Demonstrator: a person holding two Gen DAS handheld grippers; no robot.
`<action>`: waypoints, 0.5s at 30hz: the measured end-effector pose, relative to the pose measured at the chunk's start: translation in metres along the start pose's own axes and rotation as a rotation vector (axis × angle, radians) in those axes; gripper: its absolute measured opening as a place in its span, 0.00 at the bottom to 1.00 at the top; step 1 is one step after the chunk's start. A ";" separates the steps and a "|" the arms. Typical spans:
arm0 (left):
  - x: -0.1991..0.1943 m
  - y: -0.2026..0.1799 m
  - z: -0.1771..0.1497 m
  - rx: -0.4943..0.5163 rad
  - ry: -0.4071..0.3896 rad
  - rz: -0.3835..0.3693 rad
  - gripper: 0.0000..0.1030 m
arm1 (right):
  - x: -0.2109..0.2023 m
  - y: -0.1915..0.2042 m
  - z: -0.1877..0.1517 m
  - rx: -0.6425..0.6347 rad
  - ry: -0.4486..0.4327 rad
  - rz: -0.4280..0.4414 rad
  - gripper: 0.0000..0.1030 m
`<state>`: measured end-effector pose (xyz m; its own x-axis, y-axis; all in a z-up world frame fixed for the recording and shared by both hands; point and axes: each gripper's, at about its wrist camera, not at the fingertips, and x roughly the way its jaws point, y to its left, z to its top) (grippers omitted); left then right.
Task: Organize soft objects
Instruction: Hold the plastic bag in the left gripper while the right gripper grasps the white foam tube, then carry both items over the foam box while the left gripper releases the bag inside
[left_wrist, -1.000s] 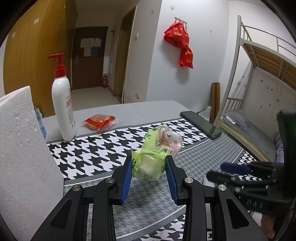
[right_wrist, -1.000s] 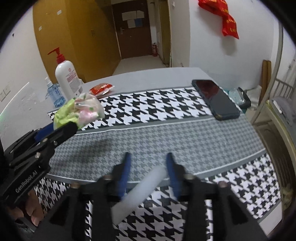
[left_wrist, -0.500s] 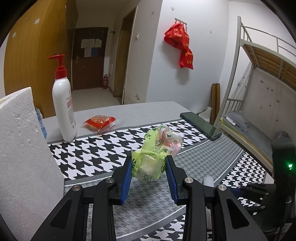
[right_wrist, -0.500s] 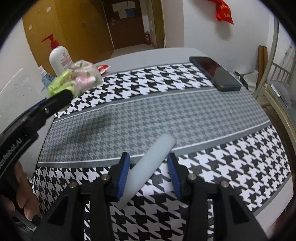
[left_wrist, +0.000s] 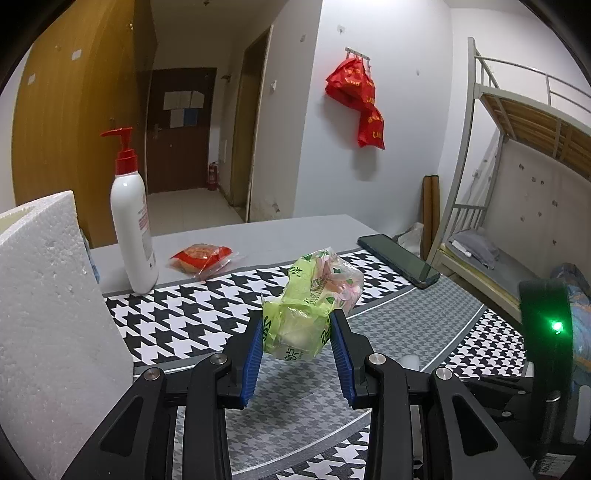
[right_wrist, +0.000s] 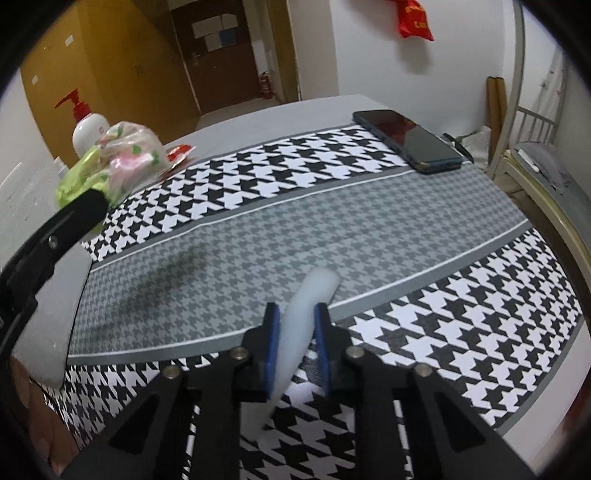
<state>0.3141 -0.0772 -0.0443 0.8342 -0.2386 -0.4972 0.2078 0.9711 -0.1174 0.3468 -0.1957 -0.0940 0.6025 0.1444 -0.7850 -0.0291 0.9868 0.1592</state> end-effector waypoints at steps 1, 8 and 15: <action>0.000 0.000 0.000 0.002 0.001 -0.001 0.36 | -0.002 -0.003 0.000 0.013 -0.006 0.001 0.13; -0.002 -0.001 -0.001 0.000 0.002 -0.034 0.36 | -0.021 -0.013 0.000 0.085 -0.078 0.005 0.11; -0.019 -0.011 -0.002 0.011 -0.012 -0.105 0.36 | -0.048 -0.009 0.002 0.096 -0.151 -0.014 0.11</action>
<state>0.2955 -0.0833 -0.0352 0.8138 -0.3390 -0.4721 0.2997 0.9407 -0.1589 0.3197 -0.2118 -0.0566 0.7157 0.1112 -0.6895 0.0516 0.9761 0.2110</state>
